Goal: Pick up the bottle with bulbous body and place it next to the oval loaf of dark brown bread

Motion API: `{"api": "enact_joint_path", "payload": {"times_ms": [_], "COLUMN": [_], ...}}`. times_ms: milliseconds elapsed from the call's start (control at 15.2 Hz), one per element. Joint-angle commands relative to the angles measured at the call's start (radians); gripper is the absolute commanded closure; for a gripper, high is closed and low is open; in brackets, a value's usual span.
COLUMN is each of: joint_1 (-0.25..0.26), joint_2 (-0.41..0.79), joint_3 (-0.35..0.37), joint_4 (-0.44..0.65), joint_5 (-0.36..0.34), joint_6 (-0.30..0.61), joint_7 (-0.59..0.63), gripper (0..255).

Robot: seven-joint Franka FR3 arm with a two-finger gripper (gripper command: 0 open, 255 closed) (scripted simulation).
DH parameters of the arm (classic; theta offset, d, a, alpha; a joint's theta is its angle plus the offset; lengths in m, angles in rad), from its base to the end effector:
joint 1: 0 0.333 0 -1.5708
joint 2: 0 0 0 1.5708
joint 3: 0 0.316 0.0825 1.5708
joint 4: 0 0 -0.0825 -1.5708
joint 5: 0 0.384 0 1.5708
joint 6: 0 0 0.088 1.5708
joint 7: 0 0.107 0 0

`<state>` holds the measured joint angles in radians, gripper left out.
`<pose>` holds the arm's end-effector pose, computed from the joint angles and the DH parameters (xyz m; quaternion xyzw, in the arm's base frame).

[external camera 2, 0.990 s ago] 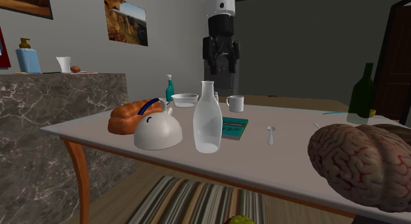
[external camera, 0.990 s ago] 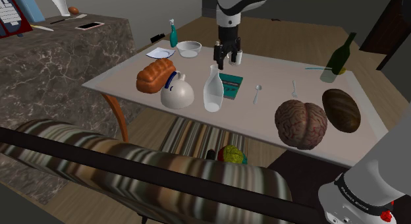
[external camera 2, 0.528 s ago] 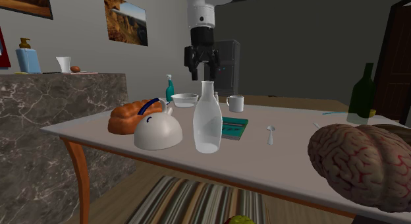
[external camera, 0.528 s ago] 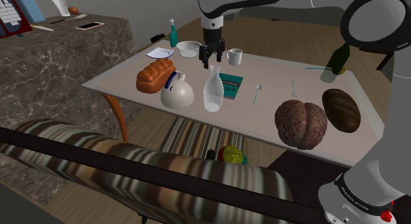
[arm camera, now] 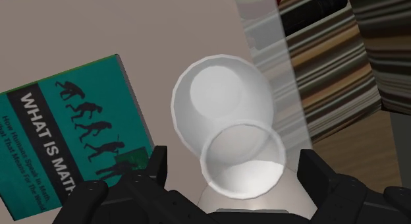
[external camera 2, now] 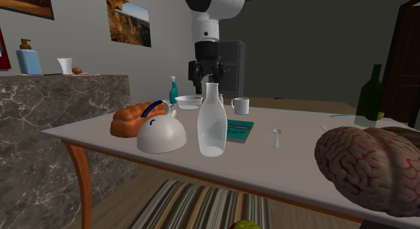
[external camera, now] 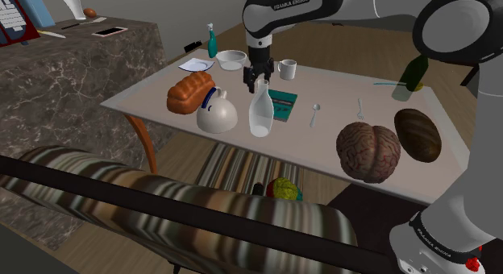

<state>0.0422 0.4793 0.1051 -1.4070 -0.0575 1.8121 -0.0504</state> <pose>0.6842 0.0841 0.4227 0.9942 0.1015 -0.0356 0.0050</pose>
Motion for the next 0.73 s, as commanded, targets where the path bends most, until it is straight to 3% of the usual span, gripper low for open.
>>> {"api": "enact_joint_path", "payload": {"times_ms": [0,330,396,660], "joint_1": [0.0,0.0,0.0,0.0], "joint_2": [0.001,0.001,0.001,0.001], "joint_3": [0.0,0.0,0.0,0.0], "joint_4": [-0.002,-0.002,-0.002,-0.002], "joint_5": [0.0,0.0,0.0,0.0], "joint_6": [0.004,0.004,0.004,0.004], "joint_7": [0.001,0.0,0.0,0.001], "gripper": [0,0,255,255]}}
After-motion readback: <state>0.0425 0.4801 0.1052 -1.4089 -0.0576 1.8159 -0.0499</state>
